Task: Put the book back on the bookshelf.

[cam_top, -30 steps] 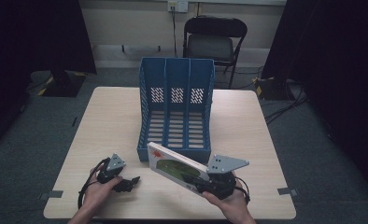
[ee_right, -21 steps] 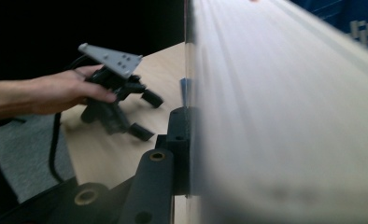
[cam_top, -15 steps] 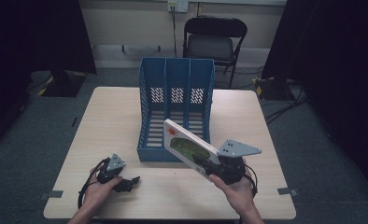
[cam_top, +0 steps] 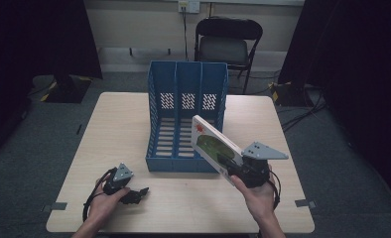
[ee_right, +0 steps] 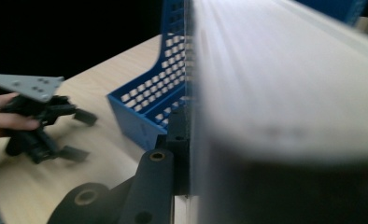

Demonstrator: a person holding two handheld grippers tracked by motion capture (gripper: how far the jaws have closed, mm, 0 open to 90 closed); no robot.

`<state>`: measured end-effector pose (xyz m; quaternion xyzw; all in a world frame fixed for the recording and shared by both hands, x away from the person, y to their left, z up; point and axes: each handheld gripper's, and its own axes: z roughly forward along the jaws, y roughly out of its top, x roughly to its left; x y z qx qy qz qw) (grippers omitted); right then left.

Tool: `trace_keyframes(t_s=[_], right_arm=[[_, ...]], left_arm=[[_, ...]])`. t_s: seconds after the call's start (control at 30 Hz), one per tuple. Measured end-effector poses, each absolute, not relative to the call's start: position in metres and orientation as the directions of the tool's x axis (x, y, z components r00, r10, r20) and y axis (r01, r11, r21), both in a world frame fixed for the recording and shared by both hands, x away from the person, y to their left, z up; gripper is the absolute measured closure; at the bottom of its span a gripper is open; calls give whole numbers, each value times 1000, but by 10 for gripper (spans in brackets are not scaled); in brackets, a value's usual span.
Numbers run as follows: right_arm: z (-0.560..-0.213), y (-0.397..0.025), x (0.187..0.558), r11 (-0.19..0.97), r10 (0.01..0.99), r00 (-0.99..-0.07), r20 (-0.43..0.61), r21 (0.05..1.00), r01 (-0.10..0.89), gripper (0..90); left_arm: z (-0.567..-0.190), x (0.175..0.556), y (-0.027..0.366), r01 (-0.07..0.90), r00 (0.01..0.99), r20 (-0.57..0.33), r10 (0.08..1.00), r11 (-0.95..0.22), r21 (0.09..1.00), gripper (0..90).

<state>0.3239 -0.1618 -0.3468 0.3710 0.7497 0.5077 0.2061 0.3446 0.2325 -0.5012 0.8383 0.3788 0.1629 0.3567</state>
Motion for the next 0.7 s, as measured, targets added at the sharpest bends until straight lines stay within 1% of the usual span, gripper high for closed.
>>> trace_keyframes(t_s=[0.03, 0.2, 0.27, 0.33, 0.4, 0.5, 0.53, 0.63, 0.67, 0.7], right_arm=[[-347, -162, 324, 209, 766, -640, 68, 914, 347, 765], [-349, -162, 334, 181, 823, -564, 67, 910, 372, 765], [-349, -162, 337, 180, 829, -556, 65, 909, 375, 765], [-351, -161, 343, 163, 848, -526, 67, 911, 380, 765], [-352, -162, 346, 132, 851, -516, 96, 913, 387, 765], [-351, -161, 349, 120, 863, -495, 97, 914, 389, 765], [-350, -160, 355, 95, 876, -470, 110, 915, 391, 765], [-349, -159, 361, 79, 880, -458, 121, 916, 394, 765], [-351, -158, 368, 48, 884, -443, 148, 914, 402, 765], [-351, -158, 368, 48, 884, -443, 148, 914, 402, 765]], left_arm=[[-501, 345, 232, 519, 660, 3, 751, -459, 721, 102], [-501, 345, 232, 519, 660, 3, 751, -459, 721, 102], [-501, 345, 232, 519, 660, 3, 751, -459, 721, 102], [-501, 345, 233, 520, 660, 2, 751, -459, 720, 101], [-501, 345, 232, 519, 661, 2, 751, -459, 721, 102], [-501, 345, 232, 519, 661, 2, 751, -459, 721, 102], [-501, 345, 233, 519, 660, 3, 751, -459, 720, 102], [-501, 345, 233, 519, 660, 3, 751, -459, 721, 102], [-501, 345, 232, 519, 661, 2, 751, -459, 721, 102], [-501, 345, 233, 520, 660, 3, 751, -460, 720, 102]])
